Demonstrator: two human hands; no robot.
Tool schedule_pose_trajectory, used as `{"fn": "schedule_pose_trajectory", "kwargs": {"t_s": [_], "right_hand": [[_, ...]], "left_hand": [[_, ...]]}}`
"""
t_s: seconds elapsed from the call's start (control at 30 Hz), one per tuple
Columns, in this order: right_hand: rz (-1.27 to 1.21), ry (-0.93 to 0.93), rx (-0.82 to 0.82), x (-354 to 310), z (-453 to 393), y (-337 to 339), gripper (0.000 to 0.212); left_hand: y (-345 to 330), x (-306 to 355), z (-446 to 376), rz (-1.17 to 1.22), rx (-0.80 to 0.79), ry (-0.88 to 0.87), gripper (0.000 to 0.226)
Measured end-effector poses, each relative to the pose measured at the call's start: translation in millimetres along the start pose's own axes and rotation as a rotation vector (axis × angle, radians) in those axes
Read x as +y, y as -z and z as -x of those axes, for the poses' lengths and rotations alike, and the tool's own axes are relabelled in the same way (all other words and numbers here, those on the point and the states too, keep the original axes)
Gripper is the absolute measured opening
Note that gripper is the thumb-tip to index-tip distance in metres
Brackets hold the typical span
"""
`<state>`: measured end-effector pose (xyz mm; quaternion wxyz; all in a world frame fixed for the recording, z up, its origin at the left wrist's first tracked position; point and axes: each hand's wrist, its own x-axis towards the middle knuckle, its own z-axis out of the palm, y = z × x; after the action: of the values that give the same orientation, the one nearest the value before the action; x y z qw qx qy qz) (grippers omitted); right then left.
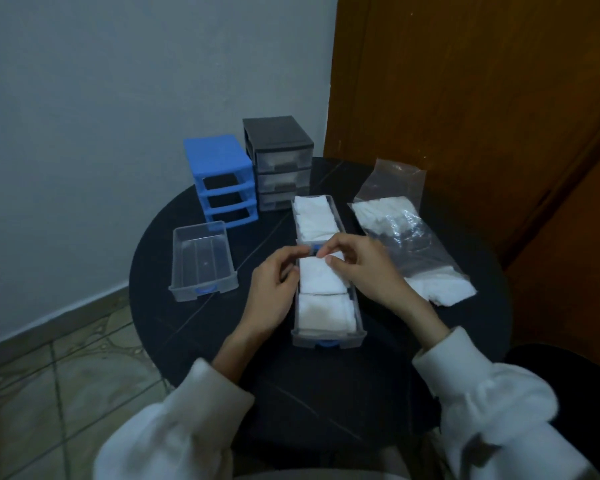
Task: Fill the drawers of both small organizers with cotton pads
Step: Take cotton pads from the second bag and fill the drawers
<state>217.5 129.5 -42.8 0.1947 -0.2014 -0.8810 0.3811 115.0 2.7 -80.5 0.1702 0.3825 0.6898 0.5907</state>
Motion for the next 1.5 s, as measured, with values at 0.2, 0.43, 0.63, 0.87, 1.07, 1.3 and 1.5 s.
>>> {"fn": "schedule_pose_trajectory", "kwargs": {"t_s": [0.2,0.43,0.63,0.87,1.07,1.3,1.5], "right_hand": [[0.269,0.156,0.045,-4.9,6.2,-6.7,0.016],[0.372,0.196,-0.069,-9.3,16.9,-0.8,0.015],[0.425,0.119,-0.162,-11.7,11.7,-9.3,0.021],[0.338,0.082,-0.123,-12.4,14.1,-5.7,0.016],[0.253,0.035,-0.027,-6.2,37.8,35.1,0.015],[0.310,-0.146,0.105,29.1,77.2,79.6,0.014],[0.329,-0.234,0.157,40.3,85.1,76.1,0.013]], "left_hand": [[1.7,-4.5,-0.7,-0.069,0.017,-0.005,0.037],[1.8,0.7,2.3,-0.142,0.015,-0.030,0.038],[2.4,4.5,3.2,-0.122,0.003,-0.016,0.038],[2.3,5.9,3.2,-0.152,0.002,-0.030,0.037],[-1.5,17.7,3.0,-0.298,-0.021,-0.156,0.040],[-38.8,56.7,-3.6,-0.401,-0.225,-0.353,0.031],[-66.2,64.3,-12.7,-0.487,-0.315,-0.336,0.031]]}}
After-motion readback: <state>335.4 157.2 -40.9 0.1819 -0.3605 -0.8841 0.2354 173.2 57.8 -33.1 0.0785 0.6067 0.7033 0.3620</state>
